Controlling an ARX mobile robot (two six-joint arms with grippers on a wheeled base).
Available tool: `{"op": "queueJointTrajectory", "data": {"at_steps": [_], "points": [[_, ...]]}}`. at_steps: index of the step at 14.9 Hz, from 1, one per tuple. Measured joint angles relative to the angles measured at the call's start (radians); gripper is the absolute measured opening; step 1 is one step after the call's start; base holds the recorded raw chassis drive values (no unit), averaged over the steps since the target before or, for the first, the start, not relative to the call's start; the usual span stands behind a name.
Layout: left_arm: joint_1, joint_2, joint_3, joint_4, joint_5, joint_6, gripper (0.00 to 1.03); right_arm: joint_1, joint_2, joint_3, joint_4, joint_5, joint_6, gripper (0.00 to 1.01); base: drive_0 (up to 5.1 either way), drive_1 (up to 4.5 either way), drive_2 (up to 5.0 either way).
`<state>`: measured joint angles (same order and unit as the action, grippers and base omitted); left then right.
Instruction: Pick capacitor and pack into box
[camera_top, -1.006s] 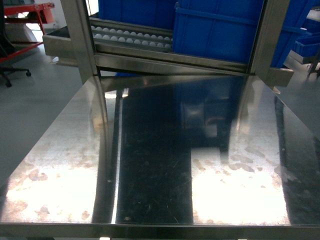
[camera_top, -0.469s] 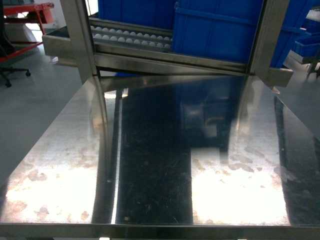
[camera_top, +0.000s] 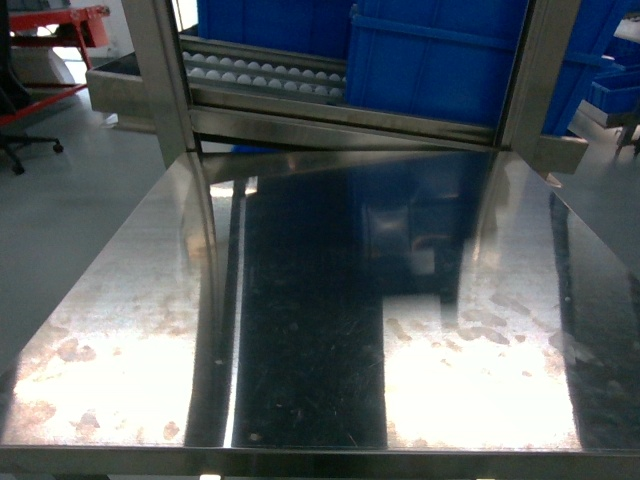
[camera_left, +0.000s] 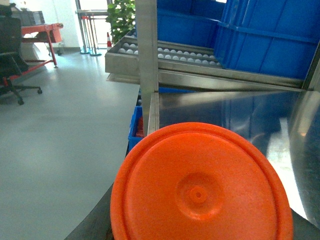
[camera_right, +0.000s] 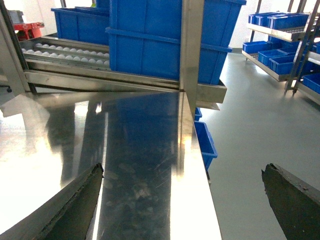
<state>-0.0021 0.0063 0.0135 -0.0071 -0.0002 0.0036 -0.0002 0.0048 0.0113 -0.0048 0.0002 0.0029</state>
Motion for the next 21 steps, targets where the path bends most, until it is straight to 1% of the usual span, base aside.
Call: {"op": "queueJointTrajectory", "data": {"at_steps": [21], "points": [[0.000,0.000,0.000,0.003,0.000,0.000,0.44,0.000,0.000,0.000,0.002,-0.001,0.000,0.98,0.0,0.00,0.0]]}}
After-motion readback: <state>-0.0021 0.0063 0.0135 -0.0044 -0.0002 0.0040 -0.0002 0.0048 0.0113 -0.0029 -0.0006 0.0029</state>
